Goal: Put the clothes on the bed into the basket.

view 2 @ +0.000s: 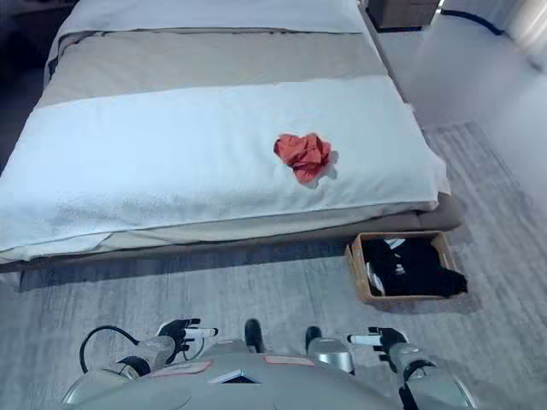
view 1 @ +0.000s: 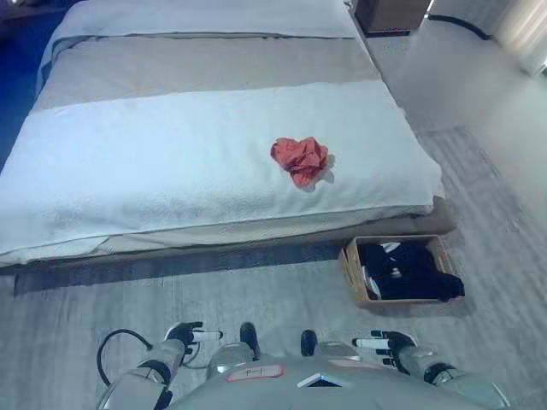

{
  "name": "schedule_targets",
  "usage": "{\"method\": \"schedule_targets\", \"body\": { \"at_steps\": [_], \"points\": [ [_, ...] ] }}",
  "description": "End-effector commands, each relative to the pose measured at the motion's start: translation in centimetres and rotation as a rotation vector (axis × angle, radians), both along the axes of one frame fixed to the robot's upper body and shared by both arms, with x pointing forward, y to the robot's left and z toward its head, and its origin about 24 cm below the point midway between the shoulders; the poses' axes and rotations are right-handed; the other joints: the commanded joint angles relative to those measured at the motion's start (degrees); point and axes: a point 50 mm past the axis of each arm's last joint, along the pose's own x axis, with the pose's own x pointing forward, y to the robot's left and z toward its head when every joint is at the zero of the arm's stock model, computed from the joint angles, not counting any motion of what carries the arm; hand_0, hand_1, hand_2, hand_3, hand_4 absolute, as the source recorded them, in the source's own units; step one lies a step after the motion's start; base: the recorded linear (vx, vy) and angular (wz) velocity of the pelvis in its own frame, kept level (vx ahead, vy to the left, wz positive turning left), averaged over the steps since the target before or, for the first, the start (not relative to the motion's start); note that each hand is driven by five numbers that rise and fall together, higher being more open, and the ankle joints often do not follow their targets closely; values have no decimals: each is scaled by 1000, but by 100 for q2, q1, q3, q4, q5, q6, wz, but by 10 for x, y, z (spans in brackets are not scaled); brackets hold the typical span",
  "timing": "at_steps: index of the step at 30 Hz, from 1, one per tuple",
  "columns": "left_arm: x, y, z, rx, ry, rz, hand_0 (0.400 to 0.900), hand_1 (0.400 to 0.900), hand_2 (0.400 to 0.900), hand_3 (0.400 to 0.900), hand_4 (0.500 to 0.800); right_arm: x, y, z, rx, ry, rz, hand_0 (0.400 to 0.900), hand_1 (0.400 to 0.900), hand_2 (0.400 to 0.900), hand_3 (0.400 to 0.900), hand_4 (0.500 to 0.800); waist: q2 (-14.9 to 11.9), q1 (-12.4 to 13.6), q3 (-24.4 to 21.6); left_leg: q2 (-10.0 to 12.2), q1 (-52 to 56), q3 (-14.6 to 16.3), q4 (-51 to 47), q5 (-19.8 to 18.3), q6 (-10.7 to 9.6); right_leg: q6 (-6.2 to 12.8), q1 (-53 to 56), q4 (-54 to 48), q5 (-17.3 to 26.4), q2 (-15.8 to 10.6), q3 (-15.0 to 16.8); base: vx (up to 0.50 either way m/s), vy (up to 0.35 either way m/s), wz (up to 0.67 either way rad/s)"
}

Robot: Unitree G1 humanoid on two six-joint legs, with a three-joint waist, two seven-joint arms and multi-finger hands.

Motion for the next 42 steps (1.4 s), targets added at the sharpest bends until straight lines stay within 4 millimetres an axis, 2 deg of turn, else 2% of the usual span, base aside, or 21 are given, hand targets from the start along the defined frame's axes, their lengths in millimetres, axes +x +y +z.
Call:
{"method": "schedule_targets", "body": {
  "at_steps": [1, 7, 32, 38, 42],
  "points": [
    [22, 9, 7, 33, -43, -13, 900, 900, 900, 900, 800, 7, -12, 5, -43, 21, 58, 900, 900, 900, 900, 800, -72, 89, 121, 47, 490, 108, 35, -809, -204, 215, 30, 19, -237, -121, -96, 0, 0, 0],
    [24, 14, 9, 55, -51, -7, 900, 900, 900, 900, 800, 7, -12, 5, -47, 19, 57, 900, 900, 900, 900, 800, -65, 89, 116, 48, 492, 105, 35, -809, -208, 214, 32, 19, -243, -122, -96, 0, 0, 0],
    [24, 13, 9, 50, -49, -5, 900, 900, 900, 900, 800, 7, -14, 6, -49, 16, 52, 900, 900, 900, 900, 800, -36, 84, 184, 111, 431, 35, 35, -728, -281, 149, 34, 21, -306, -57, -187, 1, -18, 5],
    [29, 14, 10, 44, -63, -6, 900, 900, 900, 900, 800, 13, -17, 8, -55, -11, 51, 900, 900, 900, 900, 800, -42, 69, 284, 201, 157, -137, 461, -738, -357, -28, -38, 203, -480, 53, -227, -19, -111, 24],
    [28, 13, 10, 34, -62, 6, 900, 900, 900, 900, 800, 17, -21, 10, -62, -26, 54, 900, 900, 900, 900, 800, -90, 69, 382, 154, -100, -327, 1012, -843, -400, -163, -43, 267, -566, 136, -193, -22, -136, 15]
  ]
}}
